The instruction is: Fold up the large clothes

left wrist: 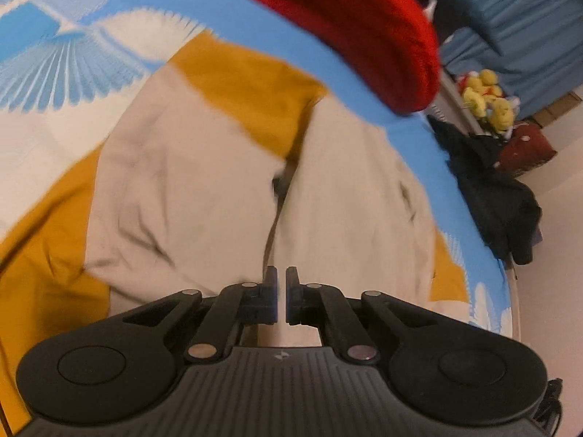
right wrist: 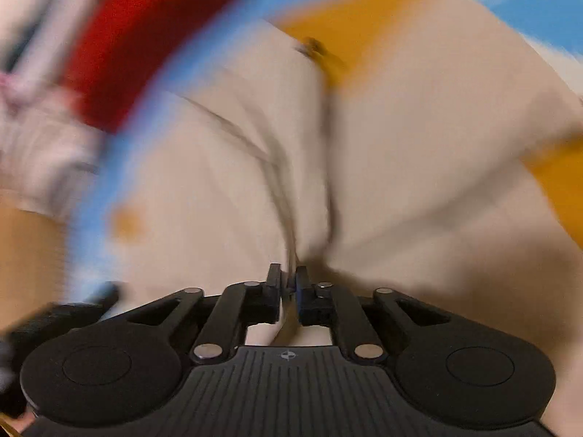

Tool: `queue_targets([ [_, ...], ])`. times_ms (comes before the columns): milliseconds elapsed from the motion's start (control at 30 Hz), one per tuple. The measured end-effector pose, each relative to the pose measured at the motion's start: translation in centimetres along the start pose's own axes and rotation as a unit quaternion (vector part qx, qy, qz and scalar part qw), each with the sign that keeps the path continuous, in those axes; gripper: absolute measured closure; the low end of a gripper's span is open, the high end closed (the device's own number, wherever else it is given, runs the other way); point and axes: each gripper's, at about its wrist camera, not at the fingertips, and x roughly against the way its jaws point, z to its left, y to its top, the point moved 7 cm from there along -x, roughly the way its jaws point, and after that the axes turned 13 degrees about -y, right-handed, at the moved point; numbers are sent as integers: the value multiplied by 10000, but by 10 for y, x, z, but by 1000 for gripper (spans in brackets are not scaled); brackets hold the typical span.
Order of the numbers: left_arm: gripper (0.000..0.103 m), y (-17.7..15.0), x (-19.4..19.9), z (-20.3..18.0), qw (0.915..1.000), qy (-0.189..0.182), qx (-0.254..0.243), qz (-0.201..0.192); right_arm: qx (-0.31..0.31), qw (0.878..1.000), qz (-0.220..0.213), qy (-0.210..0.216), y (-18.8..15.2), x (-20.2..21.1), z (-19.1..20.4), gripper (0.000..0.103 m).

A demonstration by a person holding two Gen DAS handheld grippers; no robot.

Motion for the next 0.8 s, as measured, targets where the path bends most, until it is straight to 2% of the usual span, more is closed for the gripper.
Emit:
queue_targets([
  [33, 84, -1, -3, 1, 9999, -55, 84, 34, -129, 9999, 46, -48, -2, -3, -5, 82],
  [67, 75, -2, -5, 2, 9999, -95, 125, 33, -210, 9998, 64, 19, -1, -2, -6, 80],
  [100, 72, 0, -6, 2, 9999, -93, 138, 30, -164, 9998, 2, 60, 2, 1, -2, 79],
  [200, 71, -3, -13, 9, 9997, 28, 230, 94, 155, 9989, -415, 163, 10, 16, 13, 66],
  [300, 72, -13, -23, 19, 9987, 115, 416, 260, 193, 9984, -496, 204, 12, 16, 12, 64],
  [333, 76, -13, -25, 19, 9986, 107, 429, 300, 159, 9987, -446, 201, 13, 12, 11, 64],
  [367, 100, -13, -25, 17, 9988, 76, 390, 279, 122, 9990, -389, 199, 14, 10, 6, 64],
  [400, 101, -10, -22, 9, 9994, -75, 269, 199, 117, 9991, -346, 208, 14, 8, 6, 74],
  [433, 101, -4, -17, -2, 9998, -213, 42, 32, 147, 9989, -351, 256, 12, 9, 9, 92],
  [533, 101, 14, 5, -29, 9942, -180, -804, -686, 317, 9928, -664, 946, 18, 26, 29, 95],
  [567, 101, 17, 8, -29, 9931, -128, -860, -787, 360, 9881, -764, 1285, 19, 34, 37, 95],
  [600, 100, 17, 5, -22, 9944, -26, -773, -721, 397, 9858, -811, 1414, 19, 38, 41, 95],
  [633, 100, 13, -4, -12, 9974, 50, -567, -452, 461, 9866, -823, 1332, 18, 37, 43, 95],
  [667, 97, 6, -14, -2, 9993, 80, -331, -120, 530, 9904, -746, 1038, 17, 29, 40, 94],
  [700, 90, -2, -23, 10, 9996, 190, -68, 197, 599, 9940, -610, 678, 14, 19, 35, 92],
  [733, 86, -5, -25, 16, 9991, 341, 64, 235, 654, 9966, -449, 208, 10, 6, 26, 90],
  [767, 84, -2, -22, 17, 9989, 457, 35, 91, 642, 9972, -369, -136, 9, -2, 18, 87],
  [800, 84, 2, -17, 11, 9984, 521, -191, -78, 518, 9975, -342, -325, 9, -6, 11, 70],
])
